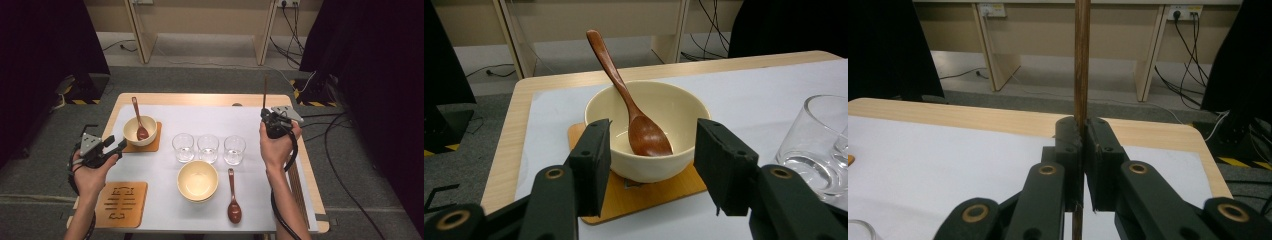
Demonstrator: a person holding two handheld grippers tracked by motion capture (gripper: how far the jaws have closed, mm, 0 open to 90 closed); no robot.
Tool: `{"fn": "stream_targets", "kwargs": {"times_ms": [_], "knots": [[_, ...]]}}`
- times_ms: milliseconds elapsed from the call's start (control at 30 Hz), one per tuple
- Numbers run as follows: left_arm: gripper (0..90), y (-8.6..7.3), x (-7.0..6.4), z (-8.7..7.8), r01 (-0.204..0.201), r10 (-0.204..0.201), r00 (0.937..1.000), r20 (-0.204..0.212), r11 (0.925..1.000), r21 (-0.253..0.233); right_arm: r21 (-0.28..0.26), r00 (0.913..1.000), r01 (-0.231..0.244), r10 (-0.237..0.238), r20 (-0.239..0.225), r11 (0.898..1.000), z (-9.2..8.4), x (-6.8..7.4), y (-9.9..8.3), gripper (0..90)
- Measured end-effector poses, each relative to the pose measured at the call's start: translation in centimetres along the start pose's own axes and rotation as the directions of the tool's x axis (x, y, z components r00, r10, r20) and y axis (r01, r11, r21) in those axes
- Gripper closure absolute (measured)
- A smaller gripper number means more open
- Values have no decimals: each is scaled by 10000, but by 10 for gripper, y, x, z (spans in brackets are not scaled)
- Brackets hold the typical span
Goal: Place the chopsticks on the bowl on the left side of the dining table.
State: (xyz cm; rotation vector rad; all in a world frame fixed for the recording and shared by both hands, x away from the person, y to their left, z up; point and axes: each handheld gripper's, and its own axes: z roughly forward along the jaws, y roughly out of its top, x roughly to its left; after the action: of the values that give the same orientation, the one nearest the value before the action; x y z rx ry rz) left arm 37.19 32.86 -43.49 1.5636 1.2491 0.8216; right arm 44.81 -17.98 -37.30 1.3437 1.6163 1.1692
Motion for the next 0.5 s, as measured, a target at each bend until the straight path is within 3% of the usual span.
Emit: {"fn": "stream_targets", "kwargs": {"times_ms": [500], "knots": [[485,0,0,0,-15,15,10000,-3,10000,-8,-197,9999,106,-107,-81,9998,8,9,6,854]]}}
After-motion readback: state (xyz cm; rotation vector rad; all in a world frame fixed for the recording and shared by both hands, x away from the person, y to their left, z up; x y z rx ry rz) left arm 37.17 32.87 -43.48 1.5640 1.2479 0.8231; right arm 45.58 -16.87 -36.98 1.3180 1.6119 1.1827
